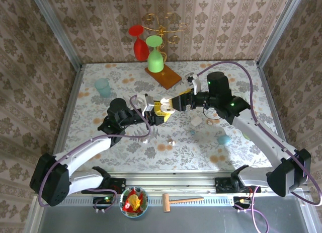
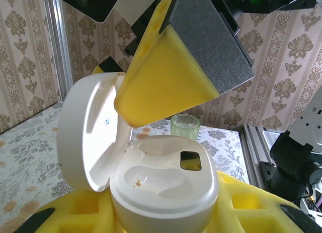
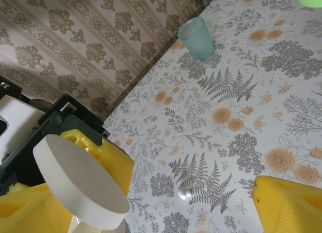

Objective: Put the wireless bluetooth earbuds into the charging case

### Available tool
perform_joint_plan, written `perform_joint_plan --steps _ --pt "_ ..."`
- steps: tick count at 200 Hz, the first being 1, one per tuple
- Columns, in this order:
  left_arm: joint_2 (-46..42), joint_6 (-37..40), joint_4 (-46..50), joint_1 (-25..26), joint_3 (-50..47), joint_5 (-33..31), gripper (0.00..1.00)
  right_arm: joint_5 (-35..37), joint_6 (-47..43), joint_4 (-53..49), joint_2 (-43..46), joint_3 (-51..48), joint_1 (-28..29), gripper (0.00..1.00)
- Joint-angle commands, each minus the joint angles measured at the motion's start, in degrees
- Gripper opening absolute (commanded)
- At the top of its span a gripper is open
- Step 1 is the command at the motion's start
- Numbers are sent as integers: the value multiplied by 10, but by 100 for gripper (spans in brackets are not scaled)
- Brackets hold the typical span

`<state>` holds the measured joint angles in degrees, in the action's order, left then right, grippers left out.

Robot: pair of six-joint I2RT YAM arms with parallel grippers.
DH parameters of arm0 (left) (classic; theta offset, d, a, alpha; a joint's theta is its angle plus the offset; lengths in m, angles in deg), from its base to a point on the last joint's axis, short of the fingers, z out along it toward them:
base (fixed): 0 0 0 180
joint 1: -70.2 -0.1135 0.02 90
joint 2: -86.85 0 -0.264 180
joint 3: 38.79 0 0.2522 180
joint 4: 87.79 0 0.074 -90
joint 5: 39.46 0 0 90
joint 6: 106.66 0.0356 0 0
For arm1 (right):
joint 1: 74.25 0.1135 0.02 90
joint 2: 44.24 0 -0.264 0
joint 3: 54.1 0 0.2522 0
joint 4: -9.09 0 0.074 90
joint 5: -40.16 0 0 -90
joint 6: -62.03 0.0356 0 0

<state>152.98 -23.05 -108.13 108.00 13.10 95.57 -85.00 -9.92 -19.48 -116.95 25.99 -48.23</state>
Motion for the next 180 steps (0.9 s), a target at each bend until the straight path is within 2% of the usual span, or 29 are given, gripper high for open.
perform_joint_plan --steps 1,30,71,90,112,137,180 --pt "-5 23 -25 0 -6 -23 16 -32 5 29 27 -4 -4 94" --pt "6 40 -42 -7 -6 -74 16 -31 30 84 78 -48 -14 100" --pt "25 30 -82 -27 -4 -105 16 73 94 99 152 -122 -65 100" --pt "25 24 -83 -31 -2 -100 16 107 146 115 190 -174 -102 100" --pt "23 23 -74 -38 5 -87 16 176 151 75 215 -206 -125 100" --pt "12 36 -47 -45 12 -67 15 240 141 24 202 -222 -137 99" --pt "-6 43 -54 -50 -8 -54 10 242 131 8 102 -211 -142 97"
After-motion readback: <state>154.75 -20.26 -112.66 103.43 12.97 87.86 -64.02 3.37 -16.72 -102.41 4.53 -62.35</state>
